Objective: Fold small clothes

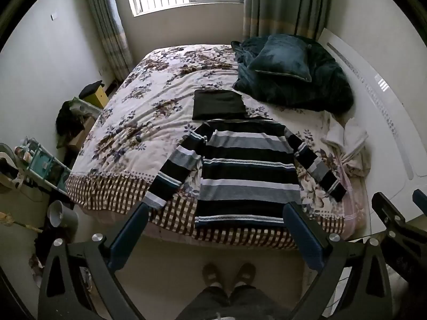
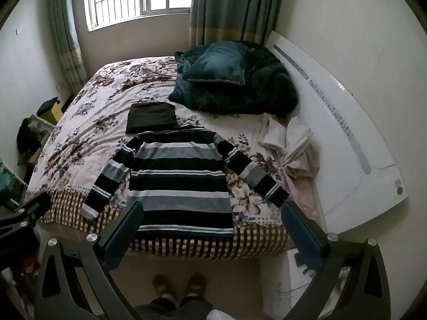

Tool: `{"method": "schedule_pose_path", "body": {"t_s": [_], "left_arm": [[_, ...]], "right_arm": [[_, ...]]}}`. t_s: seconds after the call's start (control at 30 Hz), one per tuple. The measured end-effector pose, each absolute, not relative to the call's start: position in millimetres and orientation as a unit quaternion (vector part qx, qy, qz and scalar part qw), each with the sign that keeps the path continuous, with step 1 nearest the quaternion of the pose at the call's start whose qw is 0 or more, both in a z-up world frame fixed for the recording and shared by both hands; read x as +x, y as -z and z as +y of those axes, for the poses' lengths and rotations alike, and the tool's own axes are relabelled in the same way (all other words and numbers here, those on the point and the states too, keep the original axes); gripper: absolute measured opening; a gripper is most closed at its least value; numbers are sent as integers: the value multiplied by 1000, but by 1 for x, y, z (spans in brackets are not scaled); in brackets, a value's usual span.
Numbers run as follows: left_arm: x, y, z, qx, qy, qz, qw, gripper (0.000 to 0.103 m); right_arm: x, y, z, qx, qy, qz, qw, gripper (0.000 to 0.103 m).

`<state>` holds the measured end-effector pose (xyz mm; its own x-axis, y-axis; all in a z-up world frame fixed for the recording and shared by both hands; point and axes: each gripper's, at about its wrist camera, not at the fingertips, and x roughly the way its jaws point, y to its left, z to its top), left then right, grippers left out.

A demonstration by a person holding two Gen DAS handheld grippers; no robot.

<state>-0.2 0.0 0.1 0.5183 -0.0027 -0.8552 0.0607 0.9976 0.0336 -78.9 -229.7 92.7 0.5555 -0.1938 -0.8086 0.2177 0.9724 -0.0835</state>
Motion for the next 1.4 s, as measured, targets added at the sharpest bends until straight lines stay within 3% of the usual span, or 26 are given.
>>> {"method": "schedule_pose_path", "body": {"t_s": [1.4], "left_arm": [[8,-6,2,27,21,490,871,103]], "right_arm": [[-73,-100,-224,9,117,460,880,103]]}}
